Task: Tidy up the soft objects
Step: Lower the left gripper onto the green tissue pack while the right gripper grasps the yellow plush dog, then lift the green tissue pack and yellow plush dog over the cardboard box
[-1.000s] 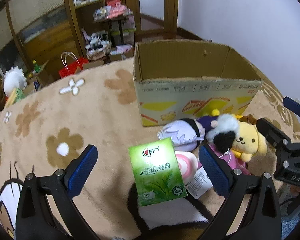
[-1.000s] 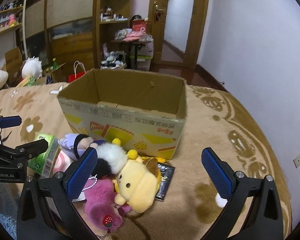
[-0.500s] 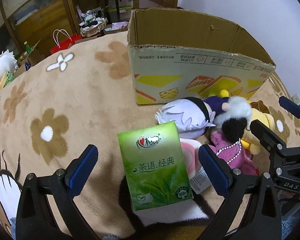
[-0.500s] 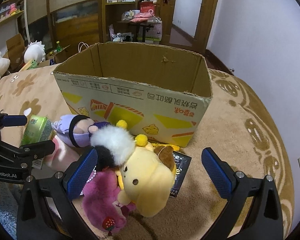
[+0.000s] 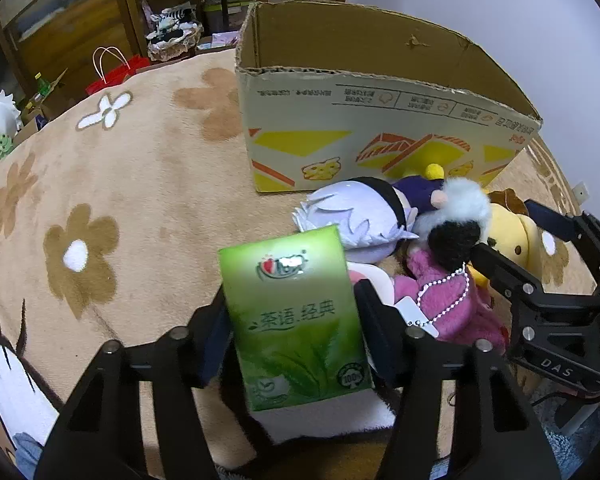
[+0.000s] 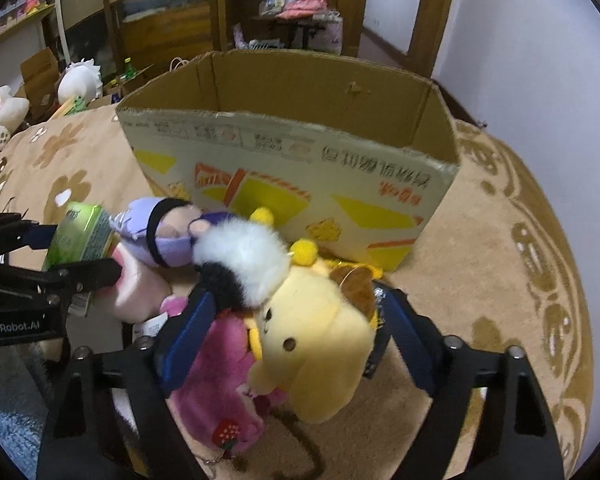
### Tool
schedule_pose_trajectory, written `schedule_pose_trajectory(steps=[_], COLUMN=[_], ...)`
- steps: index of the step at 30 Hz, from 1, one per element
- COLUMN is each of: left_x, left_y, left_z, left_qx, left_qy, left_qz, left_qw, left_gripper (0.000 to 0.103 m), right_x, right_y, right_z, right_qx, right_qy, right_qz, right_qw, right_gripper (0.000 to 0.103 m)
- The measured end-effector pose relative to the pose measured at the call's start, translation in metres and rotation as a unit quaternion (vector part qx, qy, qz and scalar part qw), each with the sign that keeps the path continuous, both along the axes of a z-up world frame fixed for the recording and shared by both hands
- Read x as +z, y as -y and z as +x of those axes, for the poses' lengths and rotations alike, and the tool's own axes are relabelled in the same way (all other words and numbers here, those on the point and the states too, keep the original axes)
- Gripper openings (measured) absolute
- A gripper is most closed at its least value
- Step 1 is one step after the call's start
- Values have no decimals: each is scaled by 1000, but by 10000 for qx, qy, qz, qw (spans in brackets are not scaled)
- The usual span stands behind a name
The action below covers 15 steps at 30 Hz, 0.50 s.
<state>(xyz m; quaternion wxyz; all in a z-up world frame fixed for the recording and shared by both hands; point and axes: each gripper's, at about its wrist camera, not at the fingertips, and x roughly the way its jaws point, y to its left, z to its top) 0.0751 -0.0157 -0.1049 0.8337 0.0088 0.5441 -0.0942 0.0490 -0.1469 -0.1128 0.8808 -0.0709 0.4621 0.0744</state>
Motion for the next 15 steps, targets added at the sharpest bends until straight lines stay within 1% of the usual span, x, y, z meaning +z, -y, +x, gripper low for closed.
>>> schedule_pose_trajectory(steps=[1, 3, 4, 6, 7, 8, 9, 11, 15], left_x=[0, 1, 1, 2, 2, 3, 4, 7, 12], left_y=[-1, -1, 0, 1, 1, 1, 0, 1, -1], left_z=[0, 0, -1, -1, -2, -2, -3, -6, -9], left_qx=[8, 15, 11, 10, 11, 14, 30, 54, 108], left_qy=[5, 21, 34, 66, 86, 102, 125, 158, 259], left_qz=[-14, -15, -4, 28, 44, 63, 91, 128, 156], left_qw=[10000, 10000, 10000, 10000, 10000, 9999, 9999, 9998, 9995], left_gripper=[56, 56, 56, 56, 56, 56, 56, 56, 56], right_x=[-1, -1, -2, -4, -5, -6, -5, -5, -3], right_y=[0, 0, 1, 4, 6, 8, 10, 15, 17], right_z=[0, 0, 0, 2, 3, 4, 4, 5, 4], right_qx=[9, -3, -32, -108, -146, -207, -248, -292, -292], right_qy=[-18, -27, -44, -108, -154, -174, -178, -223, -218], right_qz=[17, 39, 28, 23, 48, 39, 18, 132, 173], right_qw=[10000, 10000, 10000, 9999, 9998, 9996, 9995, 9992, 9992], right_gripper=[80, 76, 71, 68, 61, 57, 55, 54, 46])
